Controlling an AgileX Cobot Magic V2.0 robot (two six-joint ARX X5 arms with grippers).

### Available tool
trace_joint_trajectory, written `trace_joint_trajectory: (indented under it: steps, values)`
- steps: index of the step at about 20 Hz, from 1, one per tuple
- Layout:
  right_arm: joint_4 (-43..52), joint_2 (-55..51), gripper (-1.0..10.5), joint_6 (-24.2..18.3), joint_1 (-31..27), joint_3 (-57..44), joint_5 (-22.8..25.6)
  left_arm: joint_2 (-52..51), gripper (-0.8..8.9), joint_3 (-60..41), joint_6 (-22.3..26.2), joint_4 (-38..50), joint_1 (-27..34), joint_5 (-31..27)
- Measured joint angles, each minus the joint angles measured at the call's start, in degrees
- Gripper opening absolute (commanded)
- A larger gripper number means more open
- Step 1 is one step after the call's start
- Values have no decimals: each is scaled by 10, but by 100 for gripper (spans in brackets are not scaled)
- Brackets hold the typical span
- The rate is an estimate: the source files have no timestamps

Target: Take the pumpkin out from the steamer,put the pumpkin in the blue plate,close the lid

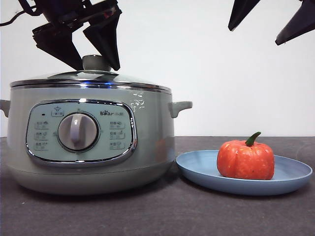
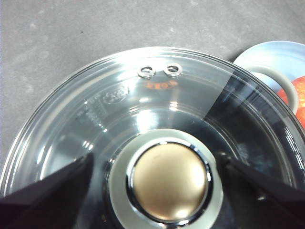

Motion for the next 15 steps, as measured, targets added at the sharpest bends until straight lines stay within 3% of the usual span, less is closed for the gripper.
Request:
trace_joint_trajectory:
  steps: [6, 8, 11, 13, 15]
  values:
    - [0, 0, 592, 4, 0, 0, 0, -64, 439, 0, 0, -26, 0, 0]
    - [0, -3, 434, 6, 0, 0, 0, -102, 392, 0, 0, -37, -1, -2]
    - [0, -20, 122, 6, 0, 0, 0, -165, 8, 0, 0, -63, -1, -4]
    - [-1, -35, -16, 2, 0, 0, 0, -198, -8, 3, 0, -83, -1, -15]
    - [-1, -48, -16, 0, 0, -1, 0, -219, -8, 2, 0, -100, -1, -48]
